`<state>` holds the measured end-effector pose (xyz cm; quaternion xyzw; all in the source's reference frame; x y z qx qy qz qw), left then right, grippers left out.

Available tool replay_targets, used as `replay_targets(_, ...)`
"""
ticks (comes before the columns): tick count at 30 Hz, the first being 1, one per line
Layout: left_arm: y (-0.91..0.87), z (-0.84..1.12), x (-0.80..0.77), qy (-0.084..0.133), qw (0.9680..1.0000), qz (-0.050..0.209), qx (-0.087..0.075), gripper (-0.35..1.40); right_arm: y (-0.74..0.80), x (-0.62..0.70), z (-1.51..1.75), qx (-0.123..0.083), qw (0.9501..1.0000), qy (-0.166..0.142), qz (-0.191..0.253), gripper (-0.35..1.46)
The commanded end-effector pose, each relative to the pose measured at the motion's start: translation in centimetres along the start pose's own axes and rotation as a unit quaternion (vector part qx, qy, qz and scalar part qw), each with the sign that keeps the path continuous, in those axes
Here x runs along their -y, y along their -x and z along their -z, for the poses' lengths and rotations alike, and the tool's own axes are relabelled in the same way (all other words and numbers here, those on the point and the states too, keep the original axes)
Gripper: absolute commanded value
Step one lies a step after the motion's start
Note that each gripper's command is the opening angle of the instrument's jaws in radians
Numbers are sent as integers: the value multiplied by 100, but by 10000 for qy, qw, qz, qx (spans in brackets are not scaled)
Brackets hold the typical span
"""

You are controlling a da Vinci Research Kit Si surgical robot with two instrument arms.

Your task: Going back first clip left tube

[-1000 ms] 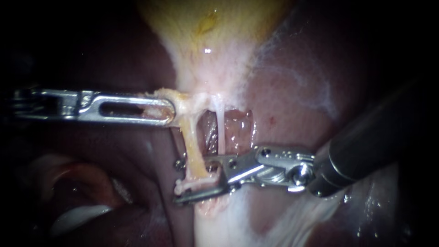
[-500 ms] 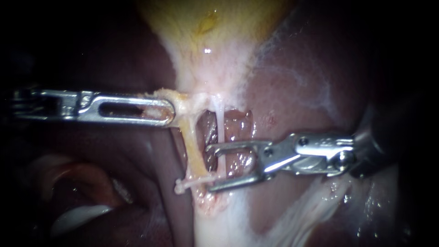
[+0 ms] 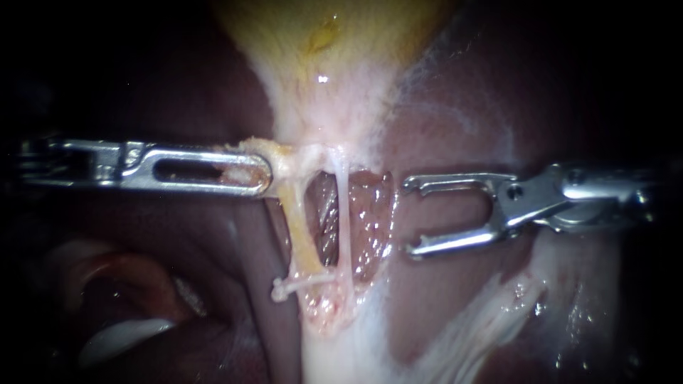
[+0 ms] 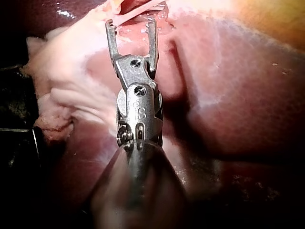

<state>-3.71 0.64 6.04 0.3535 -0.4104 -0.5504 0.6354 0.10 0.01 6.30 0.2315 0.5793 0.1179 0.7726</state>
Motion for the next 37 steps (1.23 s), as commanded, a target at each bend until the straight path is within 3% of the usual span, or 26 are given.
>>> replay_targets(1, 0, 0, -1, -1, 10000, -1, 0, -35, 0, 0, 0, 0, 10000, -4, -5, 50)
replay_targets(8, -2, -7, -12, 7, 10000, -25, 12, -35, 1, 2, 2, -1, 10000, -14, -2, 50)
replay_targets(19, 0, -50, -38, 71, 9999, -68, 51, -35, 1, 3, 3, -1, 10000, -20, 1, 50)
replay_targets(26, 4, -62, -41, 80, 9999, -67, 22, -35, 1, 3, 3, -1, 10000, -21, 1, 50)
replay_targets(37, 3, -64, -42, 62, 9999, -100, 5, -35, 1, 4, 3, -1, 10000, -22, 1, 50)
